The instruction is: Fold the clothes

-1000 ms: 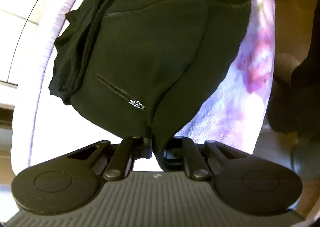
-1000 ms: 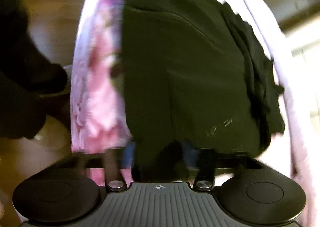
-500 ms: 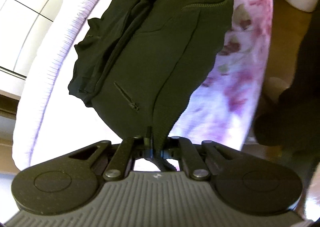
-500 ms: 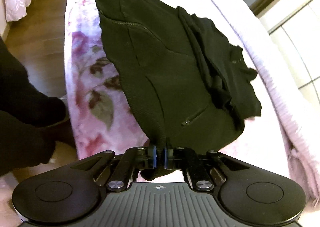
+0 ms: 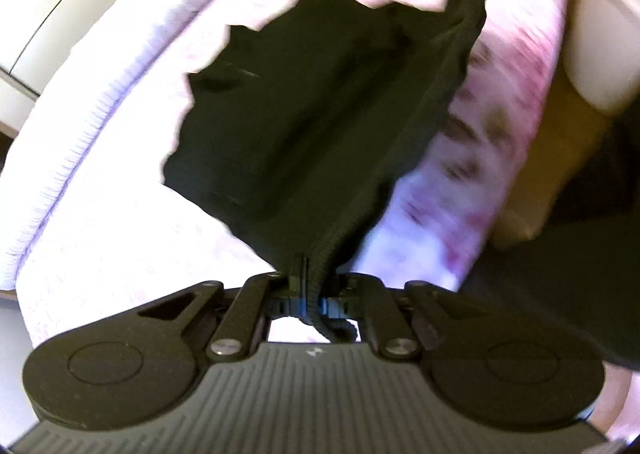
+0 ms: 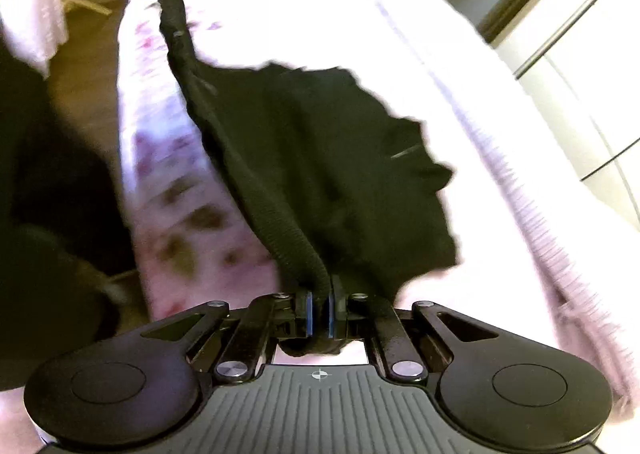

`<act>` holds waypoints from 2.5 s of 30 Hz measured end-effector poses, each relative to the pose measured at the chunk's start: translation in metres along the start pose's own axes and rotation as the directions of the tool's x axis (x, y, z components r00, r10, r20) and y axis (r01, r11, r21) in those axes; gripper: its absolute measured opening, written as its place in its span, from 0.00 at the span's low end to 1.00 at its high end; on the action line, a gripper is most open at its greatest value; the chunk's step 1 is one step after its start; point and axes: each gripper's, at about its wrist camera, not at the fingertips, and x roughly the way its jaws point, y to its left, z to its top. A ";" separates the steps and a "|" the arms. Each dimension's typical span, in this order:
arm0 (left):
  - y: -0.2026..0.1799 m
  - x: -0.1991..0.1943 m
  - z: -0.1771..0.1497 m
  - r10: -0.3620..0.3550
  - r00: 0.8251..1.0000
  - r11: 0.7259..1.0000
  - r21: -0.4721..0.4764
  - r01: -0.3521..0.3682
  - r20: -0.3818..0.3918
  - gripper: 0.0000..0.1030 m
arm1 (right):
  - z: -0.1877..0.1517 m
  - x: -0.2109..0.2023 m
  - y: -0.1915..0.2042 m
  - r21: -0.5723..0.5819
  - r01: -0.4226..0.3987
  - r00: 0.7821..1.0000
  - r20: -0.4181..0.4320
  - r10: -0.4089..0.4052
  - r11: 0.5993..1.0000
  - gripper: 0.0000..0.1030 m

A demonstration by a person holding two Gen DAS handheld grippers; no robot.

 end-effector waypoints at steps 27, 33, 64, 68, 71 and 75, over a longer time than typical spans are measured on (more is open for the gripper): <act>0.340 0.278 0.142 -0.382 0.924 0.885 -0.295 0.360 -0.018 0.04 | 0.068 0.280 -0.334 0.396 -0.157 0.949 -0.194 0.249 0.905 0.05; 0.348 0.316 0.157 -0.360 0.932 0.884 -0.334 0.327 -0.040 0.04 | 0.058 0.327 -0.362 0.433 -0.179 0.945 -0.173 0.277 0.883 0.05; 0.259 0.333 0.157 -0.231 0.972 0.862 -0.455 0.225 0.043 0.22 | 0.007 0.319 -0.285 0.832 -0.080 0.993 0.017 0.118 0.549 0.49; 0.251 0.348 0.152 -0.199 0.980 0.882 -0.437 0.176 -0.007 0.22 | -0.014 0.343 -0.277 0.844 -0.034 0.988 -0.051 0.144 0.535 0.49; 0.261 0.346 0.146 -0.187 0.982 0.872 -0.462 0.159 -0.014 0.18 | -0.030 0.330 -0.277 0.850 0.020 0.990 -0.091 0.109 0.527 0.49; 0.273 0.328 0.122 -0.130 0.986 0.895 -0.439 0.073 -0.102 0.19 | -0.048 0.302 -0.265 0.839 0.110 0.979 -0.185 0.089 0.533 0.49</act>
